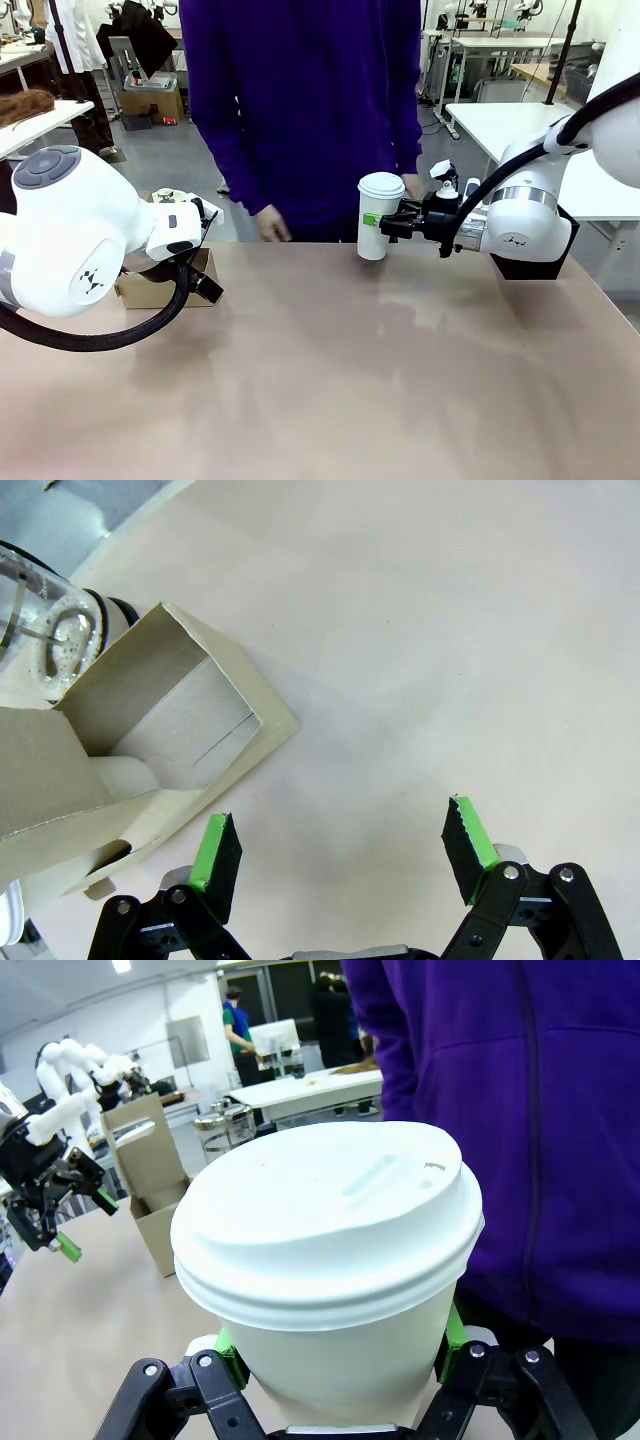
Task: Pour a drink into a cup and package it in a carrier.
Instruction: When a person places the Paper Cup Lid on the 600 ml Paper Cup , lift the 600 ml Paper Cup.
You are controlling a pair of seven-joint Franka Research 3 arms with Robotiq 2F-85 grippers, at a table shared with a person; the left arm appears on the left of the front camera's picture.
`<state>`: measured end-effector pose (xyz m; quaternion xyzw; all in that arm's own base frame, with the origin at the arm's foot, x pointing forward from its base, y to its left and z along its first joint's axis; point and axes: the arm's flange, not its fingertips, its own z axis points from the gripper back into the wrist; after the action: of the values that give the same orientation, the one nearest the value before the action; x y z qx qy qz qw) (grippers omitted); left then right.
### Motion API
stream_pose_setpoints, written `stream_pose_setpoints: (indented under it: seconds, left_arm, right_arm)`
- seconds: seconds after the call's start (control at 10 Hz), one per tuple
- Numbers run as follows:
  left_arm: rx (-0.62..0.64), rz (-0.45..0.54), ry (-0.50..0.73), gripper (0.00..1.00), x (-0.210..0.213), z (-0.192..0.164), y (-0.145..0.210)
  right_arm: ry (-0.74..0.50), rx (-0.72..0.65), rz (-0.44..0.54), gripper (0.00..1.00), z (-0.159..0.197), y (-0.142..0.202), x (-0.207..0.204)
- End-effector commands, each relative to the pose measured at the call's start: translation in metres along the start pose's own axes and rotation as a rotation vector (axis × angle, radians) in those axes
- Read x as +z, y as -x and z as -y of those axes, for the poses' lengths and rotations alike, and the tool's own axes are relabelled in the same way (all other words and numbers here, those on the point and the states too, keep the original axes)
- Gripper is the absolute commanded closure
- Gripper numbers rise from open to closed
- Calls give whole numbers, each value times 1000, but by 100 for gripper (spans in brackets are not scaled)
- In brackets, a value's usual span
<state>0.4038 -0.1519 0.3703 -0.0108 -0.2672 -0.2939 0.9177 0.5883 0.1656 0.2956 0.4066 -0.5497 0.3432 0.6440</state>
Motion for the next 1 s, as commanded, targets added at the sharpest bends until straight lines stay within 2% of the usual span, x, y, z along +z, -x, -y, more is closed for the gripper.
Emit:
stream_pose_setpoints:
  seconds: [0.0,0.5,0.9]
  left_arm:
    - [1,1,2,0,0,0,0]
    - [1,1,2,0,0,0,0]
    - [1,1,2,0,0,0,0]
  right_arm:
    - [4,1,7,20,-2,-5,-1]
    - [0,0,0,19,0,0,0]
    - [-19,19,-11,19,-40,-82,23]
